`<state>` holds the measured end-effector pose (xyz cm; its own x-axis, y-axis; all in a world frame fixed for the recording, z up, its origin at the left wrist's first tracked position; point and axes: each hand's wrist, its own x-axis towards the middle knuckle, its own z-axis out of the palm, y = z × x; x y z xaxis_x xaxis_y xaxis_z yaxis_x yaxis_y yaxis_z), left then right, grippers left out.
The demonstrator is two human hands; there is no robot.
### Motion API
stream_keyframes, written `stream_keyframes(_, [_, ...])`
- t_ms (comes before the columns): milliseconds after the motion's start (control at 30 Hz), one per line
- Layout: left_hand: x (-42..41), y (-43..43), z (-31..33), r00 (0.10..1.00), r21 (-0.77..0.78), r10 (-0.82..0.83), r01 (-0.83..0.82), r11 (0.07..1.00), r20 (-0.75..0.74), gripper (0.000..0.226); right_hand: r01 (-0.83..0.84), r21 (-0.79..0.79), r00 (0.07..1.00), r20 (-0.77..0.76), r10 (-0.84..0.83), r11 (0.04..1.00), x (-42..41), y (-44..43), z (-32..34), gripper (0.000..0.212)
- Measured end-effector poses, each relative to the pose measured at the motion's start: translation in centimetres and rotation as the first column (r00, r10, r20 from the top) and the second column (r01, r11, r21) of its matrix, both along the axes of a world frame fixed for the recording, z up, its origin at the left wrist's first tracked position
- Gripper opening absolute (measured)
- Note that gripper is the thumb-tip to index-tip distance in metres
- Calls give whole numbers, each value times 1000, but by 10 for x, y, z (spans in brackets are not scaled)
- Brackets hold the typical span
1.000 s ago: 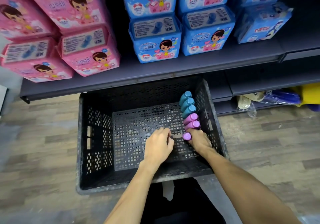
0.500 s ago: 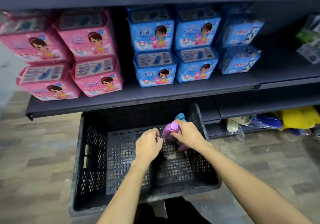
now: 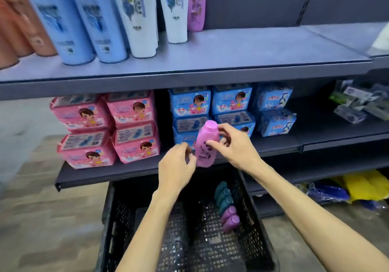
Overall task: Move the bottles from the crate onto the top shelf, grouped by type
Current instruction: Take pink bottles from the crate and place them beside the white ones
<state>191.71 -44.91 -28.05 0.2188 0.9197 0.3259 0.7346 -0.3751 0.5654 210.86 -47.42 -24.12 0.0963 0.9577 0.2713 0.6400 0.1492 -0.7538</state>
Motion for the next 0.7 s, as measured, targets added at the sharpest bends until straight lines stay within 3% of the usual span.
stream_keyframes(400, [-1,18,152,992,375,-103,70,924,69,4,-114,300,990,114,83,947,10,15,147,32])
stream_keyframes(700, [9,39,232,994,562,-109,101,821,-20,12,-170,406,985,104,139,898,18,36,243,33])
